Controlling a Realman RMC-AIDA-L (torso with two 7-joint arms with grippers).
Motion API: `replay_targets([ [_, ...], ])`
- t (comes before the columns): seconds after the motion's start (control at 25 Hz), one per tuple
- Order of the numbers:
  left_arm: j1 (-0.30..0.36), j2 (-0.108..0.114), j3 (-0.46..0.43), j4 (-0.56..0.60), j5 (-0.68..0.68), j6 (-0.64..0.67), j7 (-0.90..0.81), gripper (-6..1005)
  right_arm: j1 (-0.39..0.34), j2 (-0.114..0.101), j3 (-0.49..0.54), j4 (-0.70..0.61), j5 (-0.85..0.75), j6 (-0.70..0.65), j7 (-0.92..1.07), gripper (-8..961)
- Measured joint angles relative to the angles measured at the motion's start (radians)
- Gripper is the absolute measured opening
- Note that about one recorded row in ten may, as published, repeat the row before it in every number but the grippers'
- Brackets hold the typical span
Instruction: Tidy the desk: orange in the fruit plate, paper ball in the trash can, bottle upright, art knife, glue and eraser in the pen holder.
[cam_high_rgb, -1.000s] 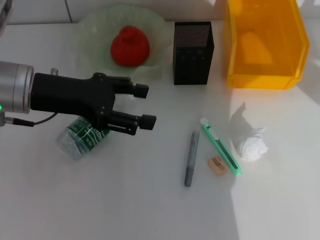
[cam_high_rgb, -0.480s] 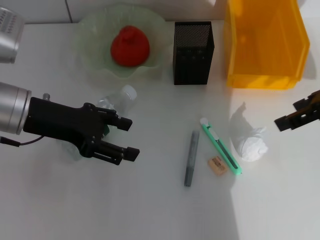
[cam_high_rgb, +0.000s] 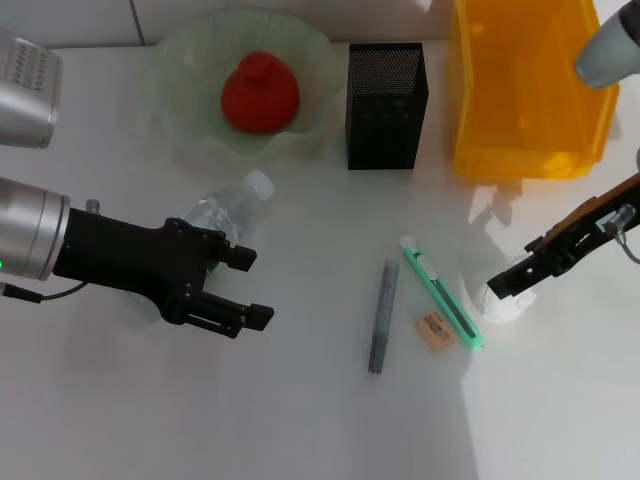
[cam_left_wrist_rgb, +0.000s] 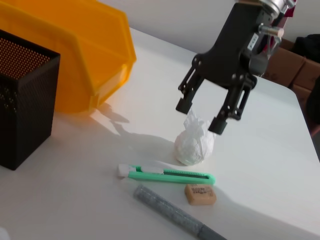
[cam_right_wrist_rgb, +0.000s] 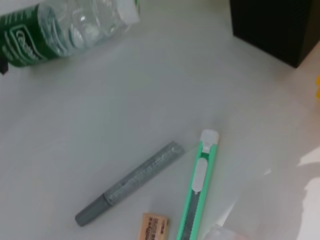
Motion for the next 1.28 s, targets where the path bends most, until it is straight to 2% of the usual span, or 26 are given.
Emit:
replay_targets([
  [0.4,0.0,0.002,-0.005,0.018,-0.002,0.0,-0.001,820,0.025,0.003,-0.168,0.103,-0.04,0.101,0.06,763],
  [0.56,-0.003,0.002,-0.005,0.021,-0.002,-0.001,-0.004,817,0.028,0.004,-0.192,0.113,-0.048,0.115,0.064,748],
  [0.84,-0.004,0.0,-0.005,0.022,-0.002,-0.003,-0.004,812,0.028,0.004,-0.192,0.101,-0.048,0.106,0.069,633],
  [0.92,-0.003,0.0,-0.006,0.022,-0.002,-0.002,-0.005,811,0.019,0.004,-0.184,0.055,-0.045,0.072,0.071,600],
  [1.04,-0.001,0.001,-0.016,0.023,-0.01,0.007,-0.006,809,-0.001,0.001,-0.128,-0.085,-0.045,0.004,0.077,553],
  [1.16,-0.002,0.004,-0.049,0.023,-0.025,0.022,-0.006,807,-0.019,-0.001,0.002,-0.272,-0.048,-0.061,0.077,538],
  [1.28,-0.004,0.004,-0.062,0.023,-0.026,0.026,-0.006,805,-0.033,-0.002,0.185,-0.432,-0.029,-0.034,0.069,538],
])
